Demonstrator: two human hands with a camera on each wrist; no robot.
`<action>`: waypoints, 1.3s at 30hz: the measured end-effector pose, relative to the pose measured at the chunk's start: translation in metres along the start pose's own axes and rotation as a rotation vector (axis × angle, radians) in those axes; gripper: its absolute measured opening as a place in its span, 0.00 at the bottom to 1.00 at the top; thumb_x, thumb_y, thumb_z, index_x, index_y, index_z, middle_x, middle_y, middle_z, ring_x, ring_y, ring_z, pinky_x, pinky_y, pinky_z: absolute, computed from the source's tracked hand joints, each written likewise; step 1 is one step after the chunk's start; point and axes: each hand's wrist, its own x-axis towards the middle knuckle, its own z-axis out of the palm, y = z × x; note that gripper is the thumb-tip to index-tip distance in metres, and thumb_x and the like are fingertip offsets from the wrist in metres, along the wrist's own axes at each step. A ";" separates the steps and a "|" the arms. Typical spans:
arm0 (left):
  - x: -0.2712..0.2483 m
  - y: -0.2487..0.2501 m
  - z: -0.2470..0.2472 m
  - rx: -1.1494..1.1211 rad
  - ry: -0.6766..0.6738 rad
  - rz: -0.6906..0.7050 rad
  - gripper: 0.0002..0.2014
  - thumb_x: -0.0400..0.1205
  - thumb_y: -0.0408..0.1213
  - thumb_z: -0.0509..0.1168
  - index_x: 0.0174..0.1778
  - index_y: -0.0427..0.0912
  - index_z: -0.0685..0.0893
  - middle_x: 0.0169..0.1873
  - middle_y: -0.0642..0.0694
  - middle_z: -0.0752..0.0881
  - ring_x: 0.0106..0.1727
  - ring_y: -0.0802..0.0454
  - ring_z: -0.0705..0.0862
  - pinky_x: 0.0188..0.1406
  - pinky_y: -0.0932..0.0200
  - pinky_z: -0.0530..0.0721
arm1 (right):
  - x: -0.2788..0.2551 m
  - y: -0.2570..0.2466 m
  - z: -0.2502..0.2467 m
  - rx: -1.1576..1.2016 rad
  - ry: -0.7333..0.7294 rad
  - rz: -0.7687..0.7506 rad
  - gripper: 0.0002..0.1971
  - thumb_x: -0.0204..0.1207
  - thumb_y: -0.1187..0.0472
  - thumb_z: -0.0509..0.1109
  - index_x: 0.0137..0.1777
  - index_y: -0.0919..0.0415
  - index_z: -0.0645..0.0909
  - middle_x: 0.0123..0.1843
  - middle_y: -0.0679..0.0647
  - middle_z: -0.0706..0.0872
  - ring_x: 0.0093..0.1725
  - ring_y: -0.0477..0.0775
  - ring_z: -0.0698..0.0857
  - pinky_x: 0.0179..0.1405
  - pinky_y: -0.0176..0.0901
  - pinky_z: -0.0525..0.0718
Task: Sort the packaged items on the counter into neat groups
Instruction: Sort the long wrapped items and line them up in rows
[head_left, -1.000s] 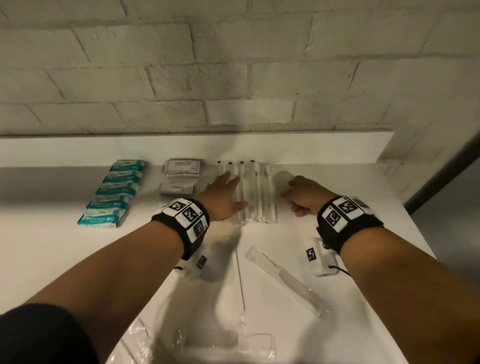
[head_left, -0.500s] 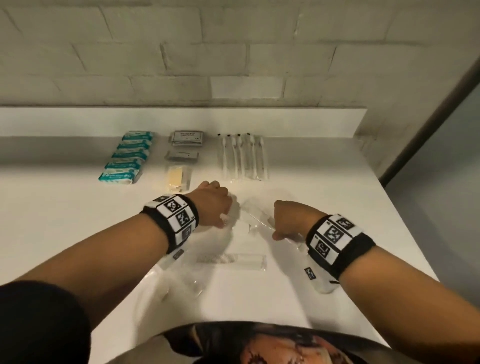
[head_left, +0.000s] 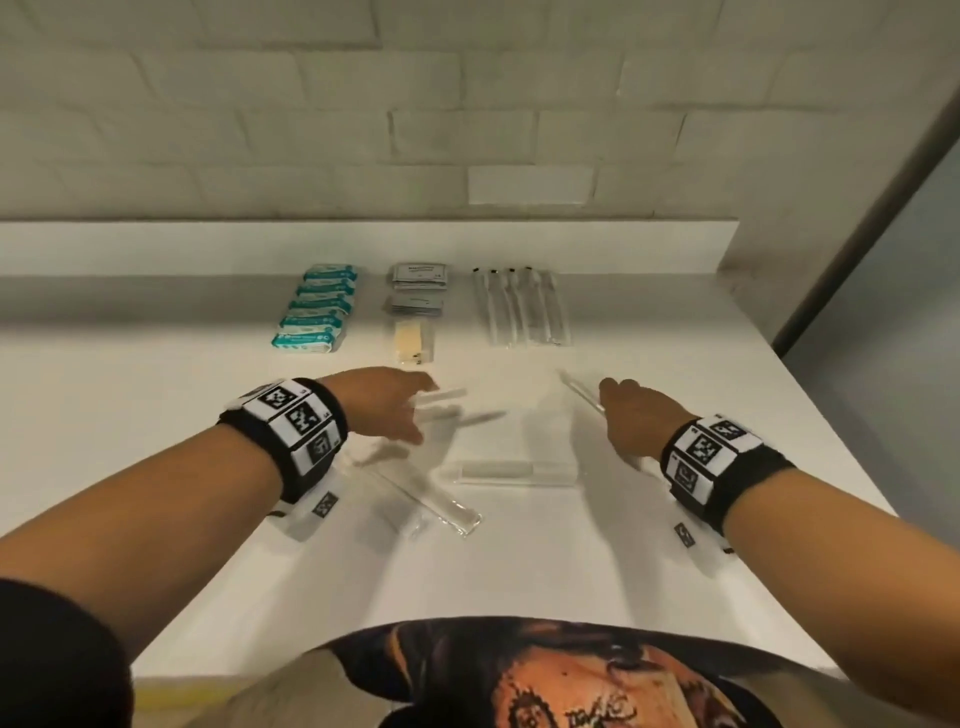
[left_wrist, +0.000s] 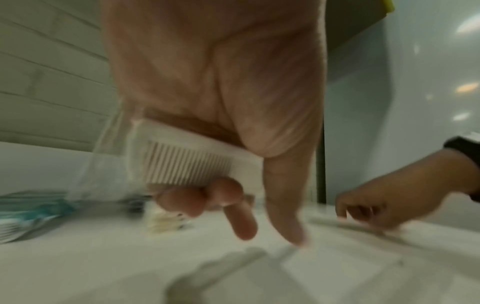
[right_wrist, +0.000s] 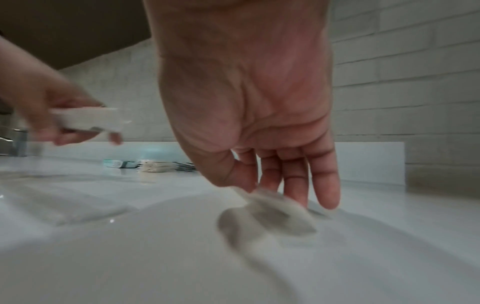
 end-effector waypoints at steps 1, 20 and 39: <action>-0.007 -0.007 0.005 0.047 -0.072 -0.013 0.26 0.73 0.51 0.74 0.65 0.53 0.73 0.51 0.52 0.83 0.49 0.52 0.81 0.48 0.56 0.76 | 0.002 -0.003 -0.002 0.031 -0.007 0.025 0.18 0.78 0.68 0.56 0.68 0.65 0.66 0.63 0.65 0.75 0.58 0.67 0.81 0.56 0.55 0.81; -0.004 -0.023 0.034 0.160 -0.113 0.069 0.12 0.73 0.47 0.69 0.45 0.50 0.74 0.46 0.48 0.83 0.44 0.49 0.81 0.43 0.55 0.80 | -0.005 -0.066 0.011 0.252 -0.064 0.254 0.28 0.75 0.55 0.71 0.72 0.67 0.69 0.69 0.60 0.78 0.66 0.60 0.80 0.60 0.46 0.78; -0.051 -0.051 0.042 0.159 -0.203 0.055 0.14 0.73 0.50 0.70 0.47 0.48 0.76 0.47 0.48 0.82 0.42 0.51 0.79 0.35 0.60 0.74 | -0.042 -0.110 0.007 0.025 -0.196 0.058 0.25 0.71 0.58 0.73 0.68 0.60 0.73 0.63 0.56 0.82 0.59 0.57 0.82 0.57 0.47 0.82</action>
